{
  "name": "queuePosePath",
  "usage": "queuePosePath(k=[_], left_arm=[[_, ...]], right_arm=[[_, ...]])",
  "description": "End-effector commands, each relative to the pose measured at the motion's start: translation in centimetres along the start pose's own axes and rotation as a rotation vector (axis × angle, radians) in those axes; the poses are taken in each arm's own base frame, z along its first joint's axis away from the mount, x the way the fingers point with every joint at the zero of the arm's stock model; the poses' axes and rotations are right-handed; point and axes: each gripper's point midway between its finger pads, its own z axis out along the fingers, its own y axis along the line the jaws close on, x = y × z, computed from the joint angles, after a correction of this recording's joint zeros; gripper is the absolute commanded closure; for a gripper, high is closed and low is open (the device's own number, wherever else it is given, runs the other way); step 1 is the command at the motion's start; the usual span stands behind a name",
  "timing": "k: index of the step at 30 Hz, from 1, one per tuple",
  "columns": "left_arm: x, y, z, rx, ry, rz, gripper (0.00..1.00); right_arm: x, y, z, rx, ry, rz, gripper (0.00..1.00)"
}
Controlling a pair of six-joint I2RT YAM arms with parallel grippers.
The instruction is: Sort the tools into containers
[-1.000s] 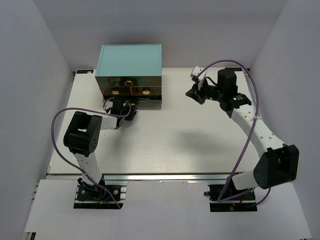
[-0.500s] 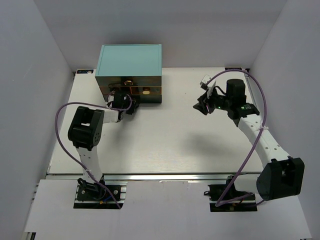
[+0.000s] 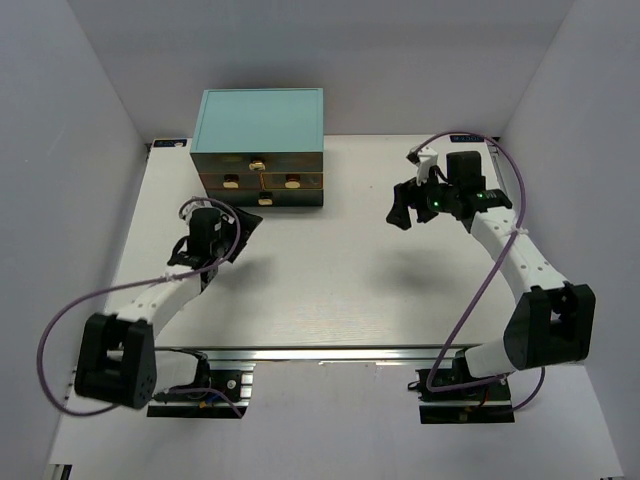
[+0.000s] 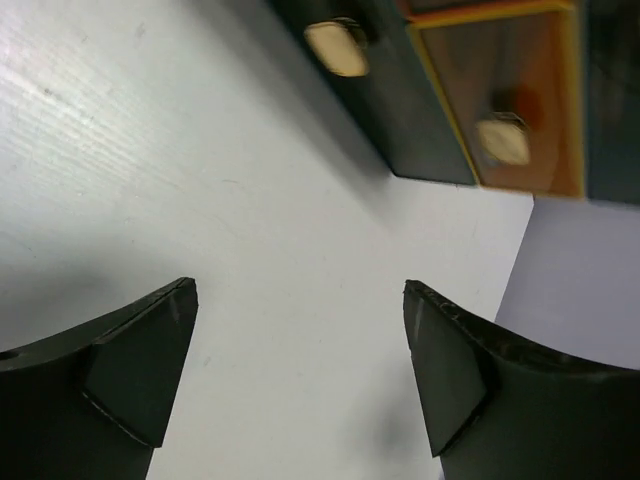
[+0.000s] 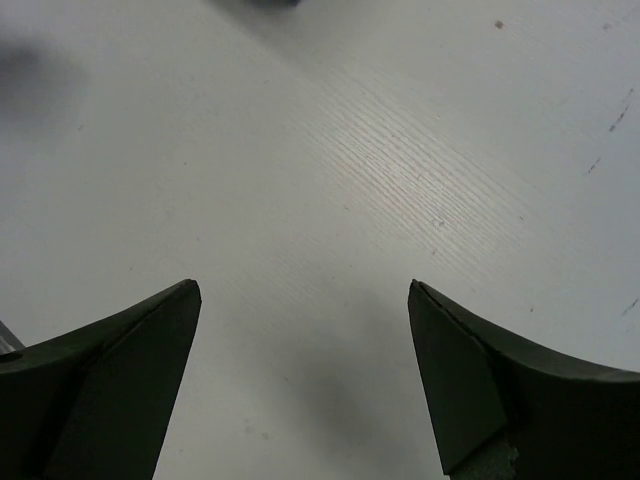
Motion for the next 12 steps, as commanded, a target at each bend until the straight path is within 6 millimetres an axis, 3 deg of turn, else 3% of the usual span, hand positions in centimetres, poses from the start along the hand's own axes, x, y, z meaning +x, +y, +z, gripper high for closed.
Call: queuePosePath(k=[1, 5, 6, 9, 12], left_arm=[[-0.3, -1.8, -3.7, 0.134, -0.011, 0.306, 0.06], [-0.2, -5.2, -7.9, 0.377, -0.064, 0.459, 0.02], [-0.4, -6.4, -9.3, 0.439, -0.088, 0.484, 0.02], [-0.5, -8.0, -11.3, 0.528, -0.115, 0.531, 0.02], [-0.9, -8.4, -12.0, 0.539, -0.139, 0.552, 0.02]], right_arm=[[-2.8, -0.7, -1.4, 0.068, -0.01, 0.107, 0.11], [-3.8, -1.5, -2.1, 0.133, -0.067, 0.118, 0.11], [-5.1, -2.0, -2.8, 0.183, -0.133, 0.112, 0.11], [-5.4, -2.4, -3.6, 0.244, -0.22, 0.101, 0.11], [-4.9, -2.4, -3.9, 0.263, -0.238, 0.129, 0.1]])
